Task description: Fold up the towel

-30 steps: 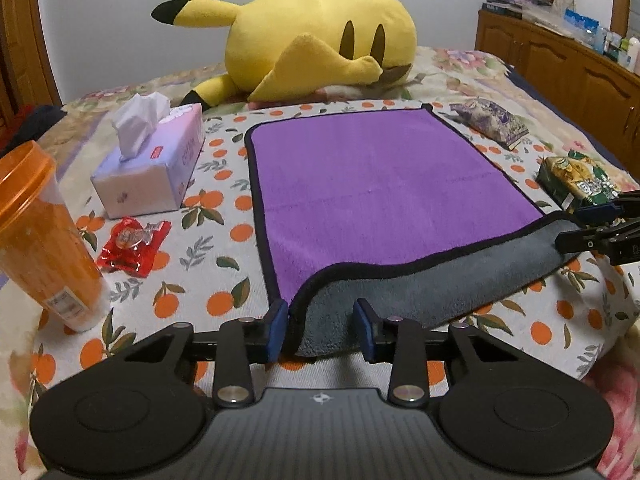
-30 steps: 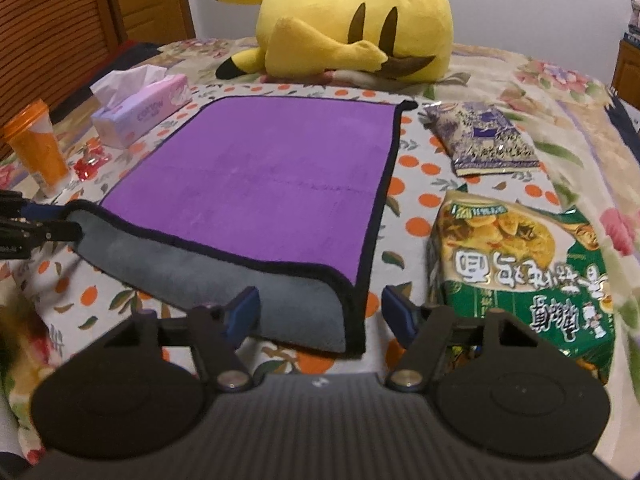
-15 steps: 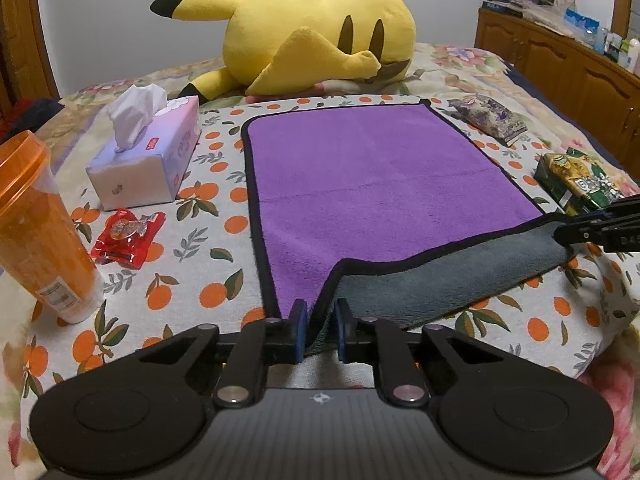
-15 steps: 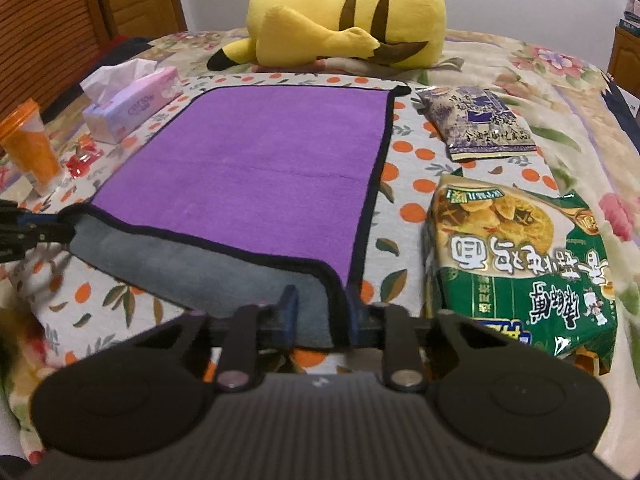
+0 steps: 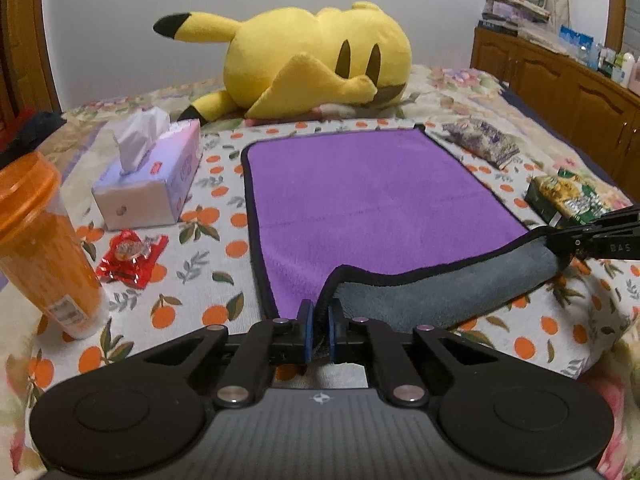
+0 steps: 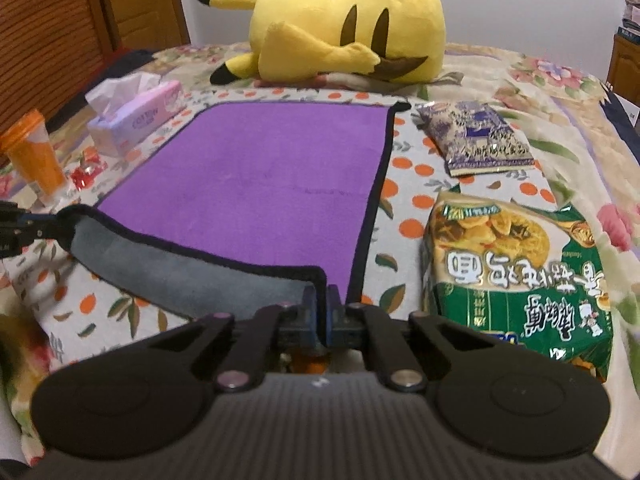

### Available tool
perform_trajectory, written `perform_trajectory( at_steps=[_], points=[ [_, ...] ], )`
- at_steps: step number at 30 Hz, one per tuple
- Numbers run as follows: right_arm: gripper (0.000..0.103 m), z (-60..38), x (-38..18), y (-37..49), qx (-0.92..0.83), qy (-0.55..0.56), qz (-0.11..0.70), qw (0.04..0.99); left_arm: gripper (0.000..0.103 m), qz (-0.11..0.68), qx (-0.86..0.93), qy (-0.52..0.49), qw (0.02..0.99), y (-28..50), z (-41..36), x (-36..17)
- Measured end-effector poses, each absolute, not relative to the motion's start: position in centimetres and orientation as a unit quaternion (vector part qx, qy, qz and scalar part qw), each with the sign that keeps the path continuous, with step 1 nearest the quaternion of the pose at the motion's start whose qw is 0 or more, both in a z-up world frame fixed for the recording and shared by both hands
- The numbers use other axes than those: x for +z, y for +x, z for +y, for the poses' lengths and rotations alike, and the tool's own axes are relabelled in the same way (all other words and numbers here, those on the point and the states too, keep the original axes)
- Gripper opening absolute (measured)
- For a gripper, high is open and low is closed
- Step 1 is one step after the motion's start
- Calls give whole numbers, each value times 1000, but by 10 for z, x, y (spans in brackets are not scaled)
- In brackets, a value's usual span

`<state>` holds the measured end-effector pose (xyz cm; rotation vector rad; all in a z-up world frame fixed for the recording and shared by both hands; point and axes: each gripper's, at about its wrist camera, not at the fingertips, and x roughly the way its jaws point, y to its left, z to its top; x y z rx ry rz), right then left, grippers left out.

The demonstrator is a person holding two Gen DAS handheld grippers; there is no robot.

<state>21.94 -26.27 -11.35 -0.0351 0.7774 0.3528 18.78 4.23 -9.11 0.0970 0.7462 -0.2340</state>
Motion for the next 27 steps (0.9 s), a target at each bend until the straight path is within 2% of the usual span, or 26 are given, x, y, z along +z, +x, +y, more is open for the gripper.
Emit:
perform_trajectory(
  at_steps=[15, 27],
  points=[
    [4, -269, -90, 222, 188, 1, 327, 926, 7, 306, -103, 40, 946, 184, 42, -66],
    [4, -275, -94, 235, 185, 0, 316, 931, 7, 293, -107, 35, 950, 194, 44, -59]
  ],
)
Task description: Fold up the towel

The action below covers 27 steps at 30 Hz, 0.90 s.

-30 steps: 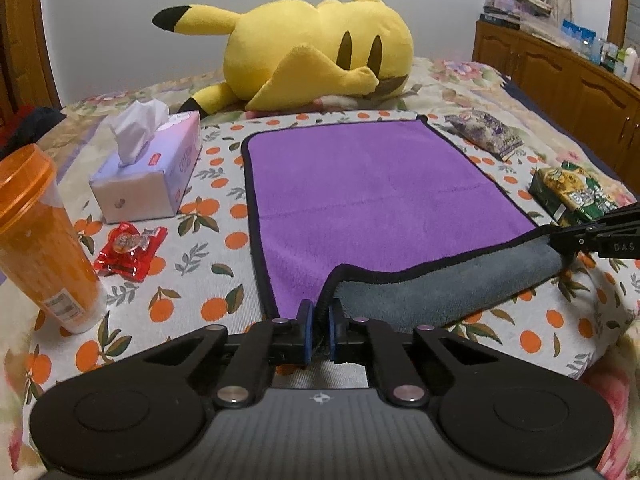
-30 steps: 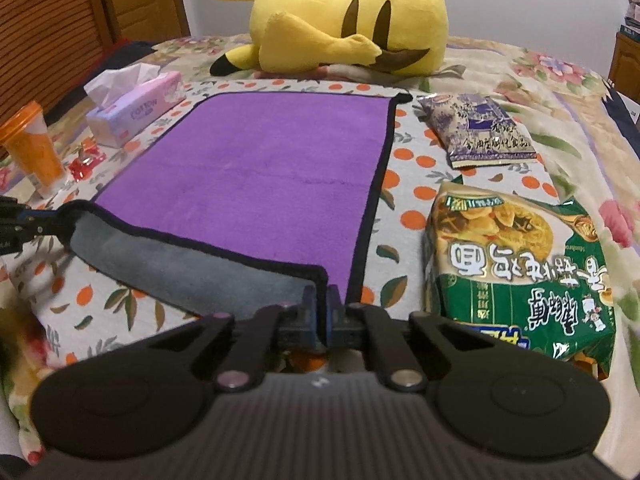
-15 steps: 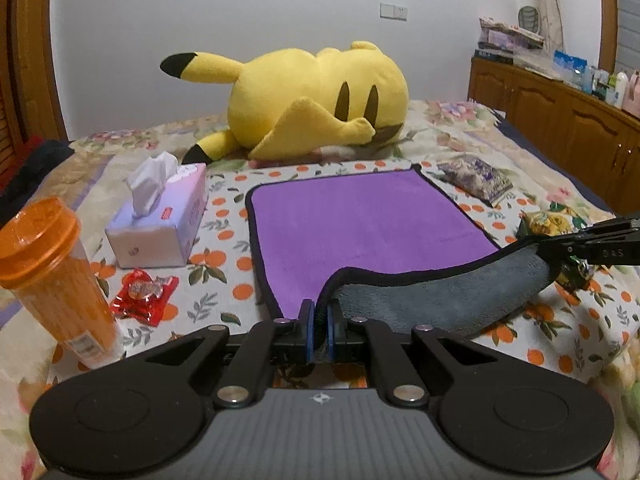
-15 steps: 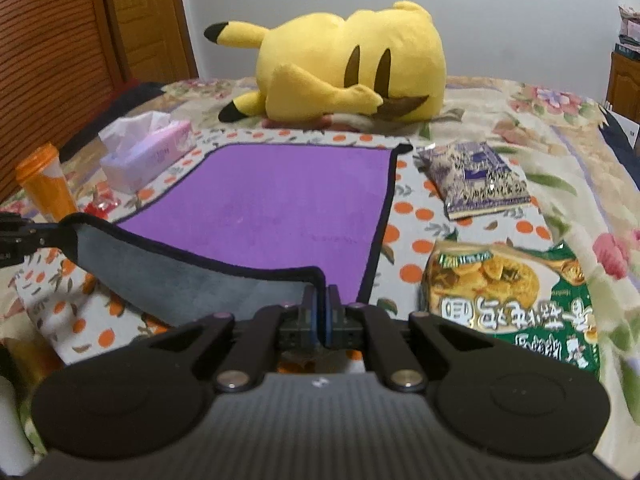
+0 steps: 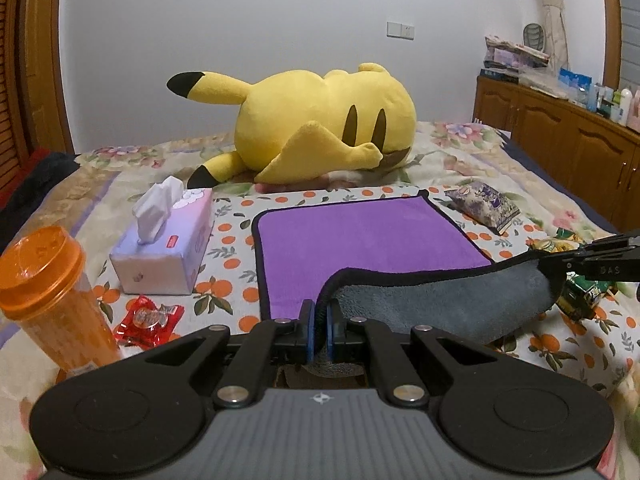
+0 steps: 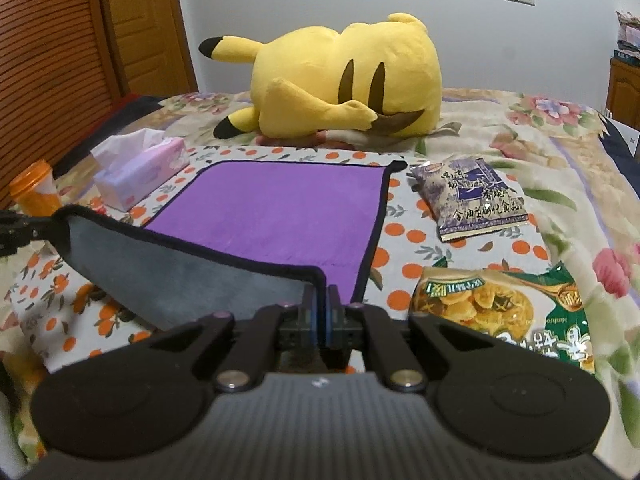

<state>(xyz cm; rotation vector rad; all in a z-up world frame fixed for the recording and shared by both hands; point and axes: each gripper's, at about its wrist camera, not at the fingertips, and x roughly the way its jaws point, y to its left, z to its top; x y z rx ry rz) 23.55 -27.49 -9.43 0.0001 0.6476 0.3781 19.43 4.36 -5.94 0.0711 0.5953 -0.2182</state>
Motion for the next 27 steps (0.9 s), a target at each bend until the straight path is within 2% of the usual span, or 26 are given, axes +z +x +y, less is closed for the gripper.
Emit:
perform_trajectory(
  at_steps=[27],
  points=[
    [4, -266, -88, 266, 202, -23, 270, 941, 6, 276, -103, 55, 954, 225, 34, -53]
  ],
)
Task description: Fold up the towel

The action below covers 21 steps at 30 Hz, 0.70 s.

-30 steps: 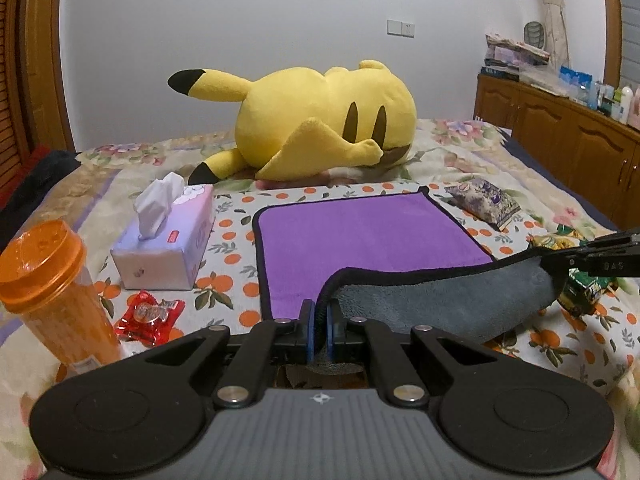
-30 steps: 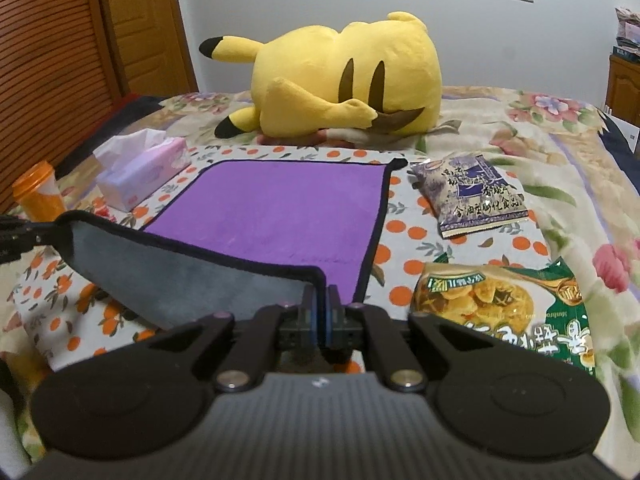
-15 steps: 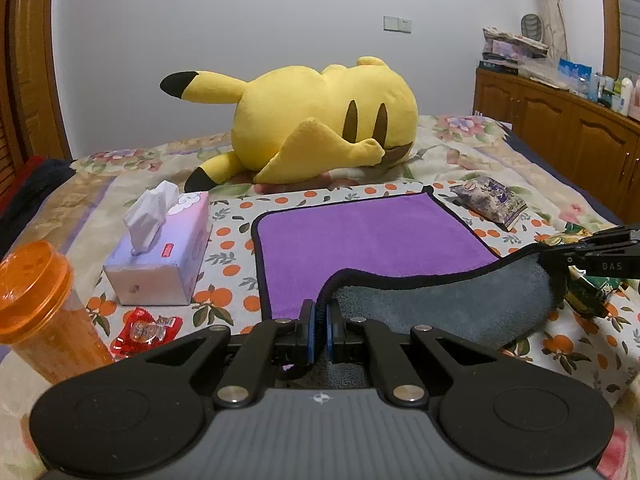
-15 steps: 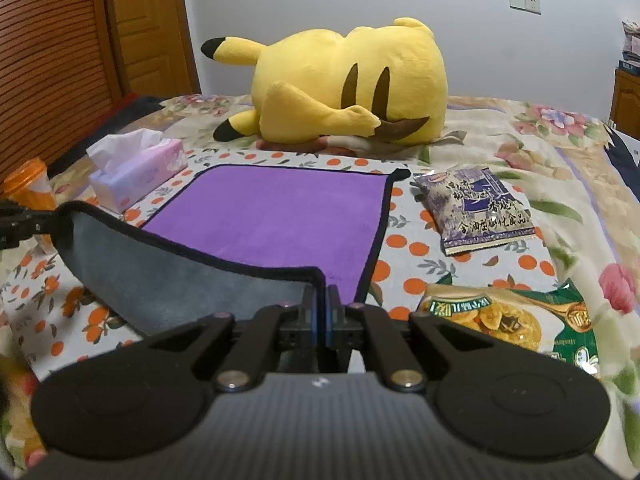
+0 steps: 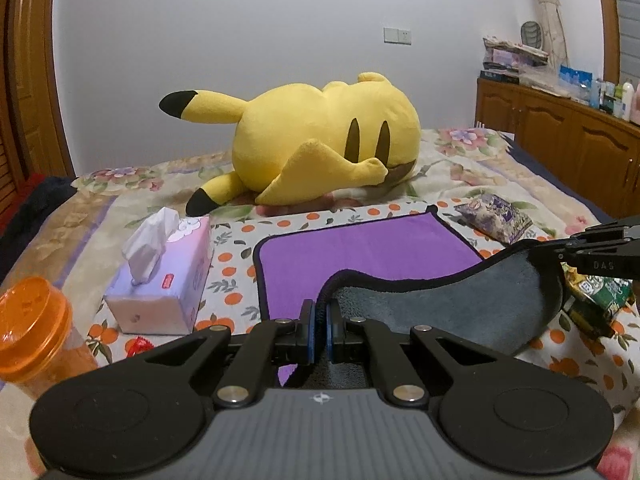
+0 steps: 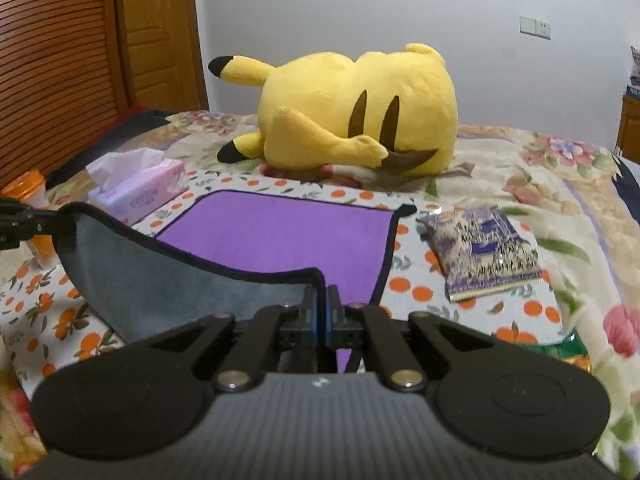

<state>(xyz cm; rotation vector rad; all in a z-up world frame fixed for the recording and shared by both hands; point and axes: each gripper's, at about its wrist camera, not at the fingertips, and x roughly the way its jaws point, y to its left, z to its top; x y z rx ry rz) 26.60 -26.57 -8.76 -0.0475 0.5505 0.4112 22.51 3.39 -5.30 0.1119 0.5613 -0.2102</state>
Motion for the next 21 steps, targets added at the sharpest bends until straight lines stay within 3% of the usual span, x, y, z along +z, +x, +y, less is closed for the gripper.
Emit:
perform_trajectory(
  at_steps=[21],
  points=[
    [4, -259, -80, 292, 197, -52, 242, 949, 6, 266, -103, 67, 956, 264, 30, -49]
  ],
)
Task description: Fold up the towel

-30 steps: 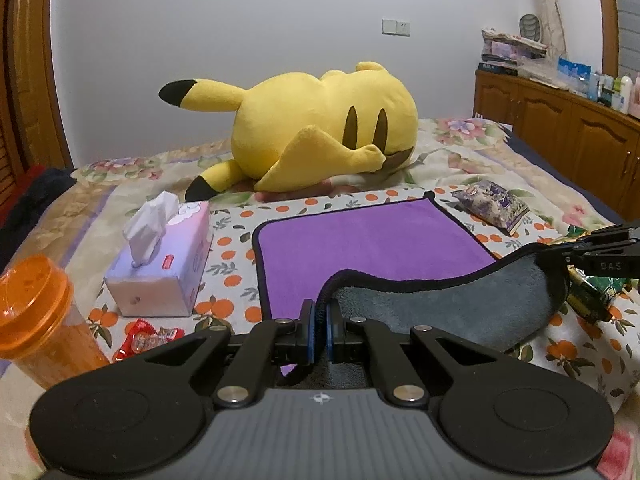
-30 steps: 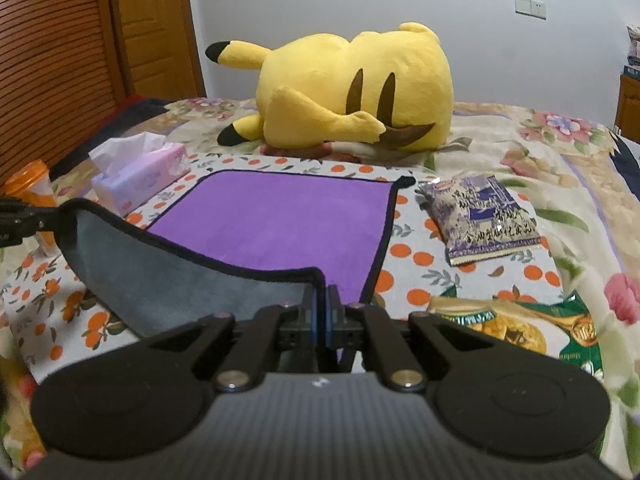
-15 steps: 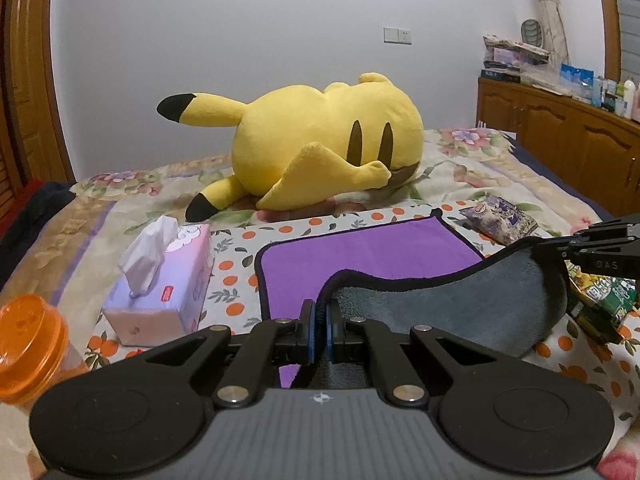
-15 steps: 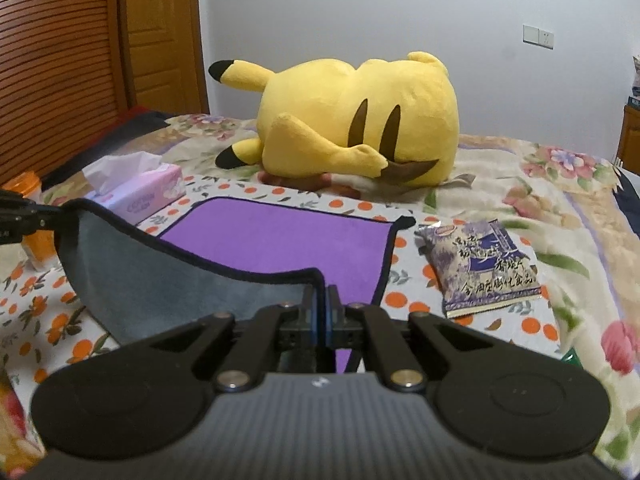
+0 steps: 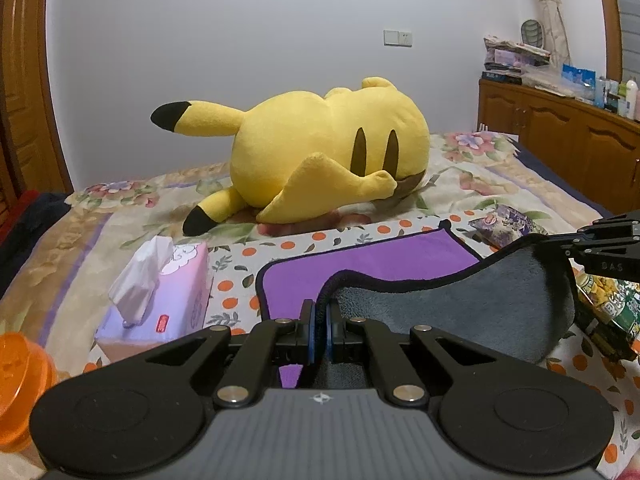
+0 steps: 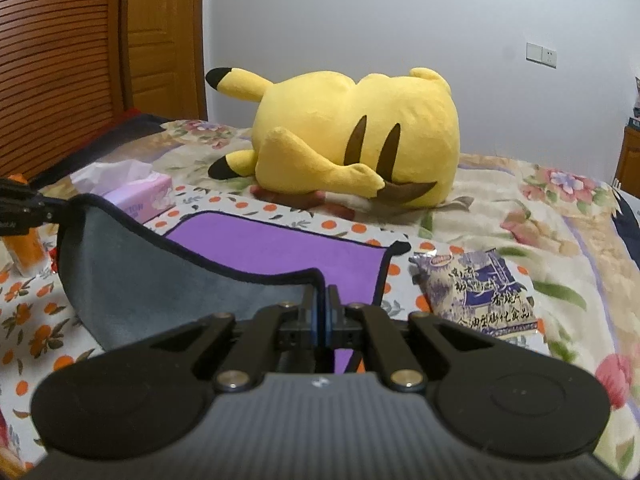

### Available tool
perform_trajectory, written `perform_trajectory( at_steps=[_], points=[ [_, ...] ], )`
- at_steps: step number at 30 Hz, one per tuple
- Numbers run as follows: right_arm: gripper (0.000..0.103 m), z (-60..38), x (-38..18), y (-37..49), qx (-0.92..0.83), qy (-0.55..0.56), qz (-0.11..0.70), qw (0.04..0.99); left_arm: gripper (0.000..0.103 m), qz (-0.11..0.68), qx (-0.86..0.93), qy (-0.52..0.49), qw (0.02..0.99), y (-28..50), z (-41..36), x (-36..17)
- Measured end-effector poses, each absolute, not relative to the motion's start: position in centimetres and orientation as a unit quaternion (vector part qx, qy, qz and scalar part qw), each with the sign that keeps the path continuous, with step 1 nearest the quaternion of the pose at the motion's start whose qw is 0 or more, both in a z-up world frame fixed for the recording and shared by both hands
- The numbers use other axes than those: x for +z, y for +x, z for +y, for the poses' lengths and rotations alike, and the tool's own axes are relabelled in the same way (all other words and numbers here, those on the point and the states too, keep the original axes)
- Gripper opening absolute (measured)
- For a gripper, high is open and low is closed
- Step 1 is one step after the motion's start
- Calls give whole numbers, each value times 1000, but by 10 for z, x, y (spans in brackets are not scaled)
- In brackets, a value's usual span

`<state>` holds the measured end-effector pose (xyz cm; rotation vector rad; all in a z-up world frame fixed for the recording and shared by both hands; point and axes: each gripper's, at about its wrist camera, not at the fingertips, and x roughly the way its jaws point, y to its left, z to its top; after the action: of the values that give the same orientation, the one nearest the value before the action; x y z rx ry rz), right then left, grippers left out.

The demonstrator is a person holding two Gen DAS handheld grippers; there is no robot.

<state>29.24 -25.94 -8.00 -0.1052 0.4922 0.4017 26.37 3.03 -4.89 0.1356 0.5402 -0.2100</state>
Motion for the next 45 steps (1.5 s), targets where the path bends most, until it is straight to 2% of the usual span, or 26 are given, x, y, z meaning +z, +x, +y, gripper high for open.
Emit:
perform_trajectory(
  at_steps=[21, 45],
  points=[
    [4, -253, -54, 315, 187, -59, 213, 957, 6, 235, -104, 64, 964, 296, 23, -19],
    [4, -237, -52, 383, 140, -98, 198, 965, 6, 222, -63, 73, 970, 362, 24, -18]
  ],
)
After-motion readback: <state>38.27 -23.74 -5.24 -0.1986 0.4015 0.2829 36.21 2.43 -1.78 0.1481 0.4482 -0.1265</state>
